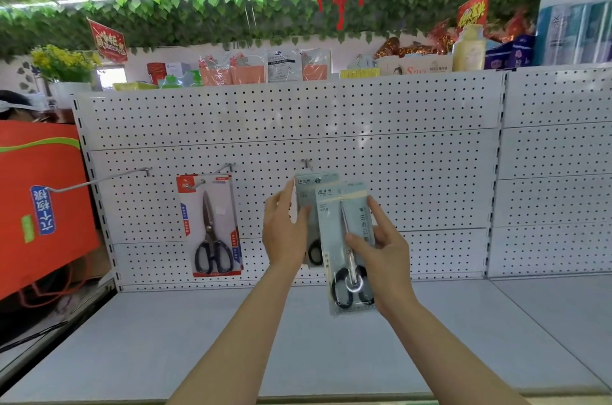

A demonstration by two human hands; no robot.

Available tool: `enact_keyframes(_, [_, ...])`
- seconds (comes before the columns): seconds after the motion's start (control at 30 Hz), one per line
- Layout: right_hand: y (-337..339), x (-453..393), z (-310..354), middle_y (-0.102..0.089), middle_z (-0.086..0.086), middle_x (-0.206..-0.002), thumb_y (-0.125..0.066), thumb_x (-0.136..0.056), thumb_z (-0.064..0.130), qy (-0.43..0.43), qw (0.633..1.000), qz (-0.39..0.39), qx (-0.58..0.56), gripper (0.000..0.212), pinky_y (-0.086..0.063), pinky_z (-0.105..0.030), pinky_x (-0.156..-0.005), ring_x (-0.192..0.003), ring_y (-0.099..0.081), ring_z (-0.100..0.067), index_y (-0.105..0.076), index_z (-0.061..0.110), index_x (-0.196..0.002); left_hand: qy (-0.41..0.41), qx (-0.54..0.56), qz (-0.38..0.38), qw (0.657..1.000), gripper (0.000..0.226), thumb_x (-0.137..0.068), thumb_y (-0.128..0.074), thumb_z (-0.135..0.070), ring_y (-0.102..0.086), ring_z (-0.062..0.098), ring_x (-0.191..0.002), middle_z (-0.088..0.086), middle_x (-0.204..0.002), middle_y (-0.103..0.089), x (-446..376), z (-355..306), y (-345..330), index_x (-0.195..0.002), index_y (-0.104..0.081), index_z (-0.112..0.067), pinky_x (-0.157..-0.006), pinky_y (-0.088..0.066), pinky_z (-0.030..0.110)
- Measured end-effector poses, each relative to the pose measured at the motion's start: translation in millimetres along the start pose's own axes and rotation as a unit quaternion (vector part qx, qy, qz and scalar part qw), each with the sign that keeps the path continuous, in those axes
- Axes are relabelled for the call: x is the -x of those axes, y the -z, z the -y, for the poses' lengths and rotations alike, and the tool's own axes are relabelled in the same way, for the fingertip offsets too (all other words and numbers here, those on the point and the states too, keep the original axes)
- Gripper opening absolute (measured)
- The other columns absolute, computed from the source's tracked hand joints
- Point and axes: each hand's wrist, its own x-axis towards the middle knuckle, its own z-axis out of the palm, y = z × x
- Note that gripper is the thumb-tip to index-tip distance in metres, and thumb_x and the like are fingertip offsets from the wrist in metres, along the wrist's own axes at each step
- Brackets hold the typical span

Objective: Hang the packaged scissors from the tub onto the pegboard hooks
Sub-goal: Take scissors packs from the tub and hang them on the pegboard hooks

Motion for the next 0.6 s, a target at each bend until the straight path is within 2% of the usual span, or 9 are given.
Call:
enact_keyframes(0.07, [-8.0, -6.9, 0.1, -0.071, 0.007, -0.084, -0.065, -0.084, -0.006, 0.006, 1.000, 0.000, 0.000, 0.070, -0.053, -0.014, -0.060, -0.072, -0.068, -0.003, -0.051, 0.035, -0.138, -0.030, 0.031, -0.003, 0.999, 0.043, -0.098, -0.055, -0.033, -0.051, 0.012, -0.119, -0.012, -0.126, -0.048, -6.0, -5.6, 6.3, -0.140, -0.048, -0.039, -0.093, -0.051, 0.036])
enact_keyframes(0.17, [-21.9, -18.9, -1.3, -0.073, 0.002, -0.096, -0.066, -0.083, -0.003, 0.013, 1.000, 0.000, -0.004, 0.069, -0.053, -0.016, -0.062, -0.078, -0.069, -0.005, -0.051, 0.036, -0.138, -0.110, 0.052, 0.030, 0.992, 0.036, -0.099, -0.048, -0.040, -0.049, 0.013, -0.120, -0.018, -0.126, -0.045, -10.8, -22.2, 17.2, -0.136, -0.051, -0.042, -0.097, -0.049, 0.040])
enact_keyframes(0.23, [-30.4, -25.9, -3.8, -0.073, 0.000, -0.107, -0.066, -0.083, -0.002, 0.019, 1.000, 0.004, -0.010, 0.070, -0.058, -0.023, -0.068, -0.090, -0.071, -0.011, -0.050, 0.037, -0.139, -0.142, 0.050, 0.050, 0.987, 0.037, -0.099, -0.047, -0.042, -0.050, 0.011, -0.119, -0.020, -0.126, -0.044, -15.4, -27.7, 21.2, -0.136, -0.050, -0.042, -0.095, -0.050, 0.040])
enact_keyframes(0.3, [-37.1, -30.7, -7.4, -0.073, 0.000, -0.110, -0.066, -0.084, -0.002, 0.018, 1.000, 0.007, -0.022, 0.070, -0.061, -0.033, -0.075, -0.094, -0.072, -0.017, -0.050, 0.038, -0.139, -0.162, 0.005, 0.063, 0.985, 0.041, -0.098, -0.050, -0.040, -0.045, 0.007, -0.120, -0.021, -0.128, -0.042, -19.6, -27.9, 22.4, -0.139, -0.049, -0.037, -0.094, -0.049, 0.035])
enact_keyframes(0.4, [-43.2, -34.6, -17.7, -0.073, -0.001, -0.109, -0.067, -0.084, 0.000, 0.014, 1.000, -0.005, -0.024, 0.069, -0.061, -0.038, -0.076, -0.093, -0.072, -0.019, -0.050, 0.038, -0.139, -0.175, -0.070, 0.071, 0.980, 0.051, -0.094, -0.059, -0.035, -0.037, 0.005, -0.118, -0.018, -0.132, -0.040, -22.9, -23.4, 21.4, -0.142, -0.046, -0.029, -0.089, -0.040, 0.025])
enact_keyframes(0.6, [-44.5, -38.5, -36.2, -0.074, 0.000, -0.106, -0.066, -0.085, 0.000, 0.013, 0.999, -0.027, -0.036, 0.067, -0.060, -0.034, -0.071, -0.091, -0.073, -0.017, -0.051, 0.038, -0.138, -0.161, -0.072, 0.086, 0.980, 0.061, -0.088, -0.070, -0.028, -0.039, 0.012, -0.125, -0.006, -0.138, -0.043, -24.1, -13.9, 13.9, -0.143, -0.046, -0.021, -0.095, -0.041, 0.026])
